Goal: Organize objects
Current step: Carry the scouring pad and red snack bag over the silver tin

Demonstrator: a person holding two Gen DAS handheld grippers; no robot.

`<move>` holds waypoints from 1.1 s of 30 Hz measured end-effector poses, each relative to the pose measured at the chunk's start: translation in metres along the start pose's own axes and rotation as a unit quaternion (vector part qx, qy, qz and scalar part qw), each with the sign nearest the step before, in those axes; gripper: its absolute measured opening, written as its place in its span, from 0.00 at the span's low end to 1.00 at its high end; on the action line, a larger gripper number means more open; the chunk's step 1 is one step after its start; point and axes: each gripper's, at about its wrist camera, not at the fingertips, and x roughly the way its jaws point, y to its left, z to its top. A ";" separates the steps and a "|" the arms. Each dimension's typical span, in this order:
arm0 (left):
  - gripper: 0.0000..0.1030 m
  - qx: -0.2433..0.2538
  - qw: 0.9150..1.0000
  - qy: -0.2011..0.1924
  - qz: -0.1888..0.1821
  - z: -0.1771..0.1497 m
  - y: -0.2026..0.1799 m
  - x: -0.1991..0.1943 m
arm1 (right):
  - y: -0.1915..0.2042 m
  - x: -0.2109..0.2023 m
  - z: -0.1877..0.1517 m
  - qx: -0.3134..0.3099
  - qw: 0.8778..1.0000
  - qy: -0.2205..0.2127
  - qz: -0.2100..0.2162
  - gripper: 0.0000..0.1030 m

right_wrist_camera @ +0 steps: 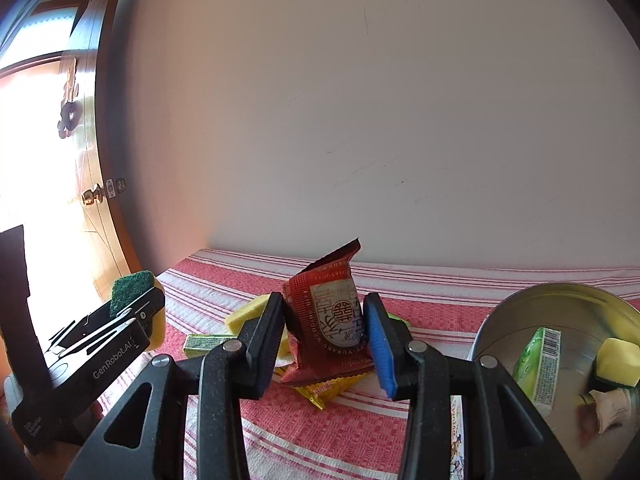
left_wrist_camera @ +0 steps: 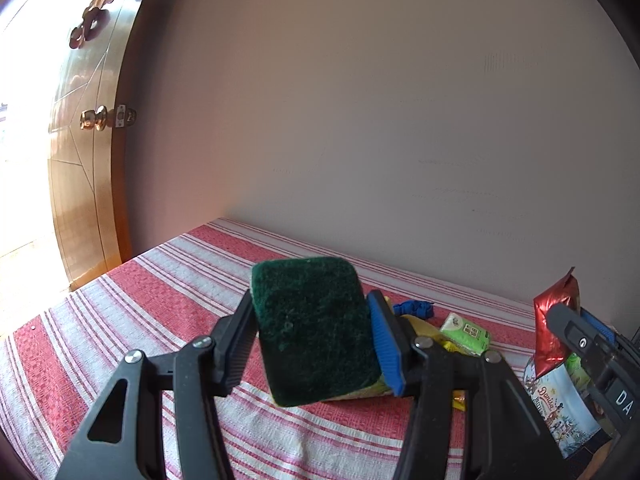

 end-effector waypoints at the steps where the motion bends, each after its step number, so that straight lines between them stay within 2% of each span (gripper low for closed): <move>1: 0.52 -0.003 1.000 -0.001 -0.006 -0.001 -0.002 -0.003 | -0.002 -0.004 -0.001 -0.001 1.000 -0.002 0.000 0.42; 9: 0.52 -0.012 0.999 0.000 -0.030 -0.014 -0.031 -0.027 | -0.023 -0.040 -0.005 -0.005 1.000 -0.027 -0.014 0.42; 19: 0.52 0.046 0.996 -0.017 -0.075 -0.015 -0.104 -0.052 | -0.074 -0.073 -0.009 0.014 0.998 -0.041 -0.045 0.42; 33: 0.52 0.107 0.984 -0.012 -0.141 -0.029 -0.203 -0.057 | -0.142 -0.102 -0.014 0.045 0.993 -0.048 -0.100 0.42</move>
